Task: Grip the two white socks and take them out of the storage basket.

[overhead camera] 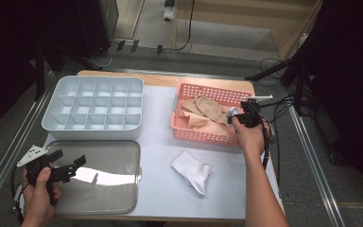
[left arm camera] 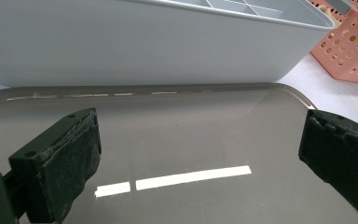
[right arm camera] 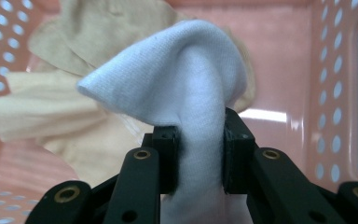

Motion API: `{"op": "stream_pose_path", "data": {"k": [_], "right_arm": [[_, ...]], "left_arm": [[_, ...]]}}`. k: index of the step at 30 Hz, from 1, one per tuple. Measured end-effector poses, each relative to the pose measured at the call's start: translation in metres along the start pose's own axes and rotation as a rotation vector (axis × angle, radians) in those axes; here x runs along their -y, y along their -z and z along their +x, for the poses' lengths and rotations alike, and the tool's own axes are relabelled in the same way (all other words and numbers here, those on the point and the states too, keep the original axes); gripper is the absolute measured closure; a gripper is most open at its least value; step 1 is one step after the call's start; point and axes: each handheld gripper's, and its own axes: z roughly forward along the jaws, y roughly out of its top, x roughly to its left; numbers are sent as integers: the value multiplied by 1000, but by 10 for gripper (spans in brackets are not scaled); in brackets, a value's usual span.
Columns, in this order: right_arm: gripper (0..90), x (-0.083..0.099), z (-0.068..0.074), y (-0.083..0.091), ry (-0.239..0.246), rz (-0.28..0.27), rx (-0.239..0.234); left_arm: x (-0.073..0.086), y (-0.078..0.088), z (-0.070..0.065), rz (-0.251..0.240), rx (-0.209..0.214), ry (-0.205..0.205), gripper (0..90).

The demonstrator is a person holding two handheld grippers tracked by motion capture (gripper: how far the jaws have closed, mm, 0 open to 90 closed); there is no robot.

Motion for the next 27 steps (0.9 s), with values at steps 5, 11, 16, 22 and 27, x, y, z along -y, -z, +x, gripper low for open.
{"op": "stream_pose_path", "data": {"k": [5,11,16,22,27], "right_arm": [[737,1,6,11,0,-97,-24],[746,-1,12,29,12,-217,-37],[748,-4,19,43,28,-273,-45],[748,-4,28,64,49,-330,-56],[748,0,32,82,57,-365,-83]], "left_arm": [[0,0,0,3,0,-2,0],[0,0,-1,2,-1,-3,0],[0,-1,-1,3,1,-3,0],[1,-1,-2,2,2,1,0],[1,-1,-3,4,2,-4,0]]}}
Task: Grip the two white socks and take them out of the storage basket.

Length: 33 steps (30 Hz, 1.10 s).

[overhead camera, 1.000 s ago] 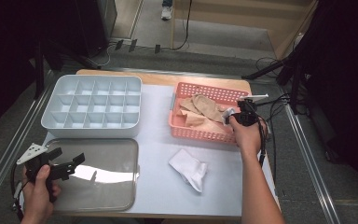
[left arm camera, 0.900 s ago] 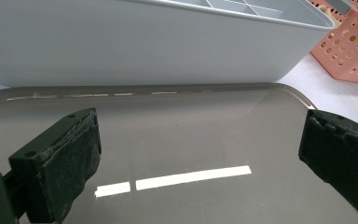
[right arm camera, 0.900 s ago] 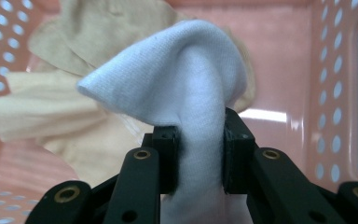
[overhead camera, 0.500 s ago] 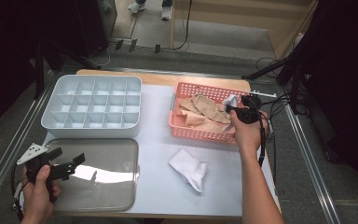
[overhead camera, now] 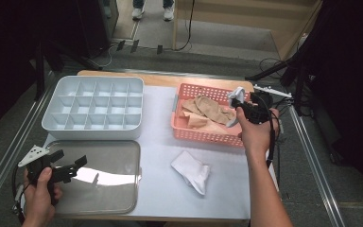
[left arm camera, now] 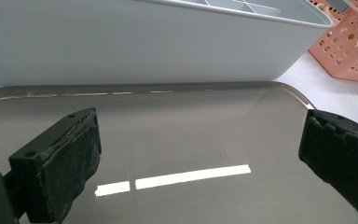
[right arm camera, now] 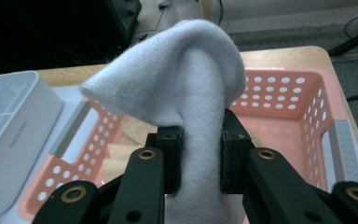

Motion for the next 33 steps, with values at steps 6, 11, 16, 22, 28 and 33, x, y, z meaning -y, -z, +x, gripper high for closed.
{"op": "stream_pose_path", "data": {"k": [6,11,16,22,28,33], "right_arm": [[748,7,4,24,10,-35,-31],[748,26,4,41,11,-52,-58],[748,51,2,51,11,-56,-78],[748,82,-5,64,-9,-60,-96],[748,115,-15,74,-17,-70,-107],[747,148,-27,70,-26,-43,-94]], "left_arm": [[0,-1,-1,0,3,-3,0],[0,-1,-3,0,5,-6,0],[0,-1,-4,5,6,-8,0],[1,-2,-6,2,7,-10,0],[1,-2,-10,-2,13,-18,0],[2,-3,-13,-1,16,-24,0]]}}
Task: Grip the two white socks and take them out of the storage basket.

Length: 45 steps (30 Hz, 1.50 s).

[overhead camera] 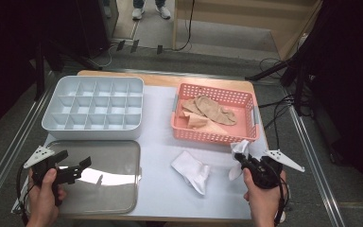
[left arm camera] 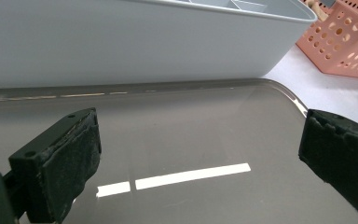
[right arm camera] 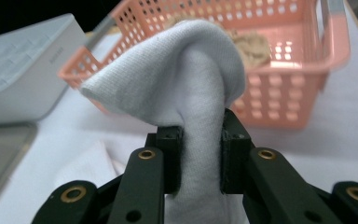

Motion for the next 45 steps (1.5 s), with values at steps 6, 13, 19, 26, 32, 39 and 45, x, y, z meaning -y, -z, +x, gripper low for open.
{"op": "stream_pose_path", "data": {"k": [6,13,19,26,32,39,45], "right_arm": [[525,29,-20,-18,14,80,-2],[315,4,1,1,46,0,-93],[439,-7,40,9,65,16,-146],[518,29,82,-46,101,193,-207],[540,52,113,-84,233,278,-185],[859,68,123,-94,354,239,-77],[900,54,105,-72,256,134,-86]], "left_arm": [[0,-1,-4,5,7,-9,0],[-3,-5,-14,5,21,-20,0],[-13,-11,-35,-5,45,-37,0],[-22,-33,-70,-16,91,-40,0],[-24,-50,-97,-2,122,-68,0],[-10,-53,-100,36,154,-84,0],[-9,-49,-102,31,166,-97,0]]}}
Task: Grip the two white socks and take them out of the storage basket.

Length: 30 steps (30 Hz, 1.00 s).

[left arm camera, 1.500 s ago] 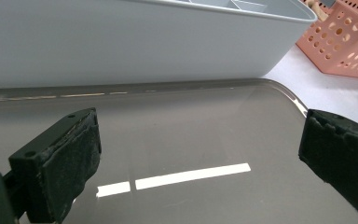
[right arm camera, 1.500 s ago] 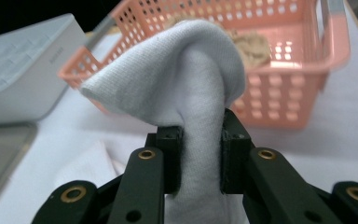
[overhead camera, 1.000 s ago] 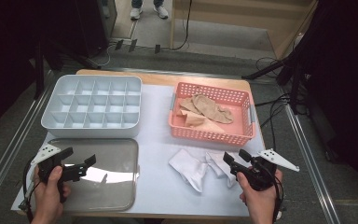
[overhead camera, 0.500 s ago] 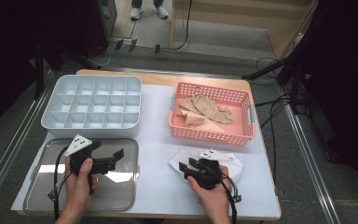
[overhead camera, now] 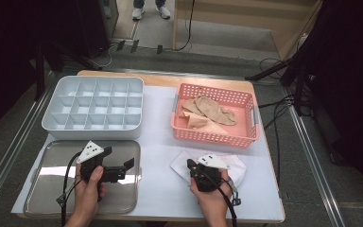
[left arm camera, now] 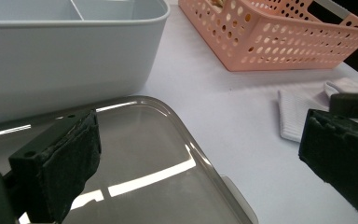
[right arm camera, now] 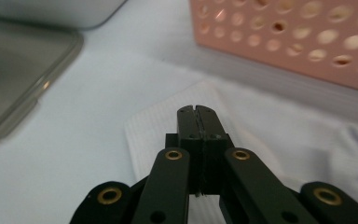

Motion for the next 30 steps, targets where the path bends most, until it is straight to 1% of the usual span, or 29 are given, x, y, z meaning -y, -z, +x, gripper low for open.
{"op": "stream_pose_path", "data": {"k": [1,2,3,4,5,6,7,8,9,10,12,13,14,16,17,18,19,20,21,23,24,25,27,28,30], "right_arm": [[899,0,-1,2,-11,-8,-10],[852,0,0,4,-33,-7,-41],[770,-1,2,3,-38,-4,-78],[670,-1,7,-1,-32,5,-118],[617,0,14,-6,-13,27,-107],[579,1,22,-14,20,55,-72],[579,2,26,-19,31,65,-58],[622,4,31,-26,54,79,-37],[645,6,34,-32,77,94,-14],[659,8,37,-35,98,92,6],[782,10,44,-37,173,87,76],[830,10,45,-37,188,86,94],[865,10,45,-35,179,85,93],[887,8,38,-32,105,77,46],[890,7,35,-30,90,71,35],[893,5,31,-27,62,56,18],[895,3,26,-21,34,32,2],[895,1,23,-17,20,16,-1],[895,-2,18,-9,-1,-11,-6],[895,-5,9,3,-52,-56,-32],[895,-7,2,14,-81,-91,-45],[895,-9,-3,22,-98,-119,-52],[894,-9,-13,37,-133,-173,-57],[894,-8,-20,46,-147,-203,-47],[893,-3,-34,63,-179,-246,-6]], "left_arm": [[0,0,-1,-2,5,1,0],[0,-1,-2,1,6,-4,0],[0,-1,-3,2,8,-7,0],[0,-2,-4,5,9,-11,0],[0,-3,-6,9,18,-13,0],[0,-4,-7,9,17,-15,0],[0,-5,-7,14,20,-19,0],[0,-5,-8,17,23,-20,0],[1,-6,-8,20,23,-19,0],[1,-5,-8,23,26,-21,0],[2,-6,-8,22,23,-21,0],[3,-6,-8,23,25,-19,0],[3,-6,-8,26,31,-17,0],[4,-6,-9,26,28,-16,0],[4,-6,-9,28,30,-16,0],[4,-6,-9,28,35,-13,0],[4,-6,-9,28,35,-15,0],[4,-6,-10,28,37,-15,0],[4,-6,-10,25,39,-11,0],[4,-7,-11,26,38,-12,0],[4,-8,-12,27,41,-14,0],[4,-9,-13,29,42,-14,0],[4,-10,-15,32,42,-20,0],[3,-10,-17,33,46,-23,0],[3,-11,-19,37,51,-29,0]]}}
